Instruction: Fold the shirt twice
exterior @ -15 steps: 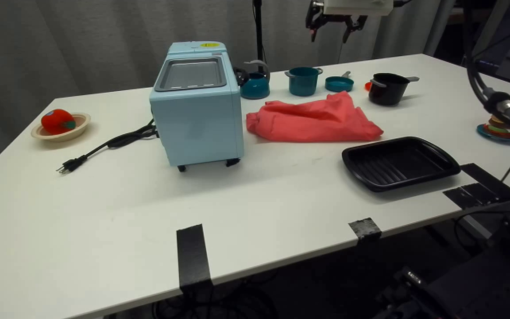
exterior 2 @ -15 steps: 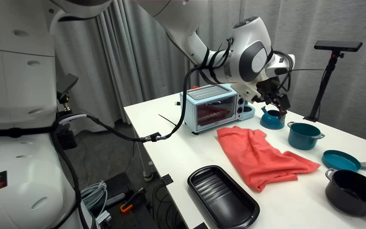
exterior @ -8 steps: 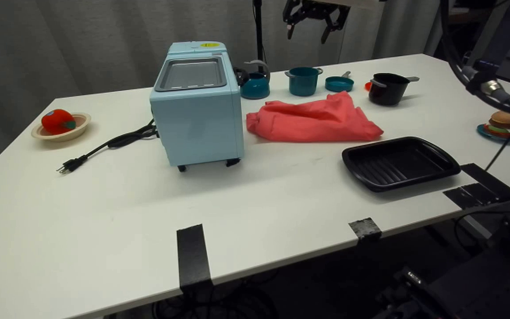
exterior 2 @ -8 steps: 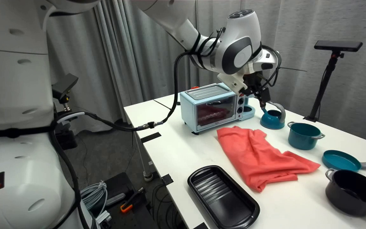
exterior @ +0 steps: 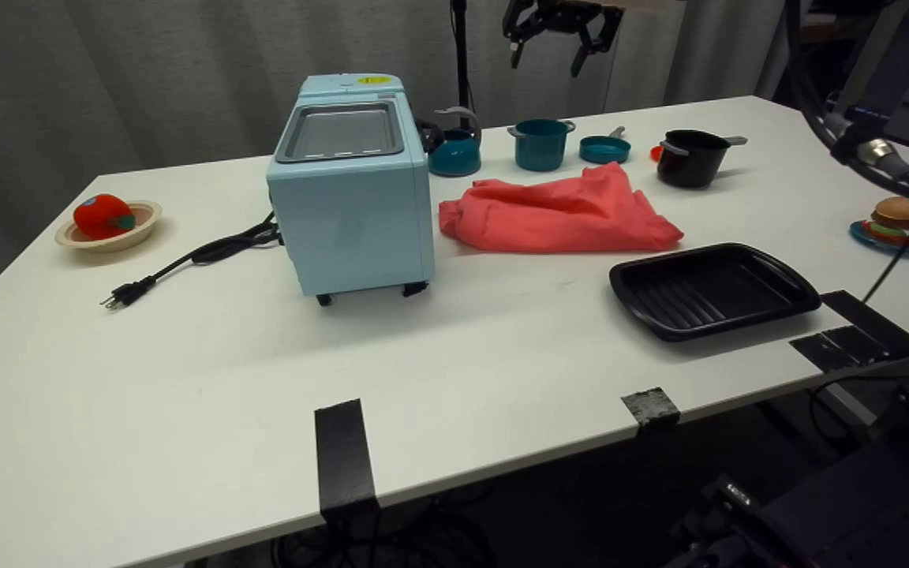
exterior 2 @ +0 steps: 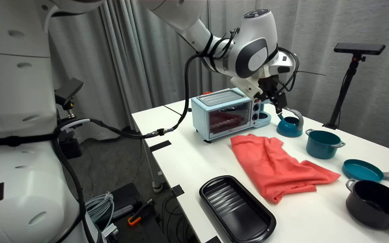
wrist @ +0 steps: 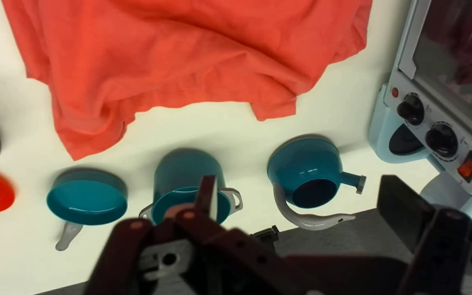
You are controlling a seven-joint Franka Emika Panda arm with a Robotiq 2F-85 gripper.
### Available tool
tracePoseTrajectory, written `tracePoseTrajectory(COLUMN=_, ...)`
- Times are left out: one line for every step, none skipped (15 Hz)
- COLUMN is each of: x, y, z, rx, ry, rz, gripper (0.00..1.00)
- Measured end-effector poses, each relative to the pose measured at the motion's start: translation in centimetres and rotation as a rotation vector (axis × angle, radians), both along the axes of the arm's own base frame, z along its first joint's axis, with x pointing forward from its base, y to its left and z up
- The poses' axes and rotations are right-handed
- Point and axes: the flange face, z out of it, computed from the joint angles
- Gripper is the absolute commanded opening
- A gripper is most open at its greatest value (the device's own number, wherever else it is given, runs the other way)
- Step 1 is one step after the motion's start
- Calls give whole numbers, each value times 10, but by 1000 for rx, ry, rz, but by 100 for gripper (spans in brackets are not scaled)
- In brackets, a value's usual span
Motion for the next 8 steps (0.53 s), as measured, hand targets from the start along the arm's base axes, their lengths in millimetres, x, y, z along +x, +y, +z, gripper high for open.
tracePoseTrajectory(x=1, y=0, z=-4, rx=-2, ry=6, rz=1, gripper=100)
tracePoseTrajectory(x=1, y=0, z=-11, rx=-5, ry=16, rz=3, gripper=100)
tracePoseTrajectory(x=2, y=1, z=-19, rx=-7, ry=28, rz=5, gripper=100)
tracePoseTrajectory(x=3, y=1, z=-29, rx=-9, ry=43, rz=7, gripper=100)
tracePoseTrajectory(x=5, y=2, z=-40, rx=-11, ry=59, rz=9, gripper=100)
tracePoseTrajectory(x=6, y=3, z=-50, rx=-12, ry=73, rz=11, gripper=100)
tracePoseTrajectory(x=9, y=4, z=-60, rx=-14, ry=86, rz=14, gripper=100)
tracePoseTrajectory(x=11, y=7, z=-70, rx=-15, ry=98, rz=19, gripper=100)
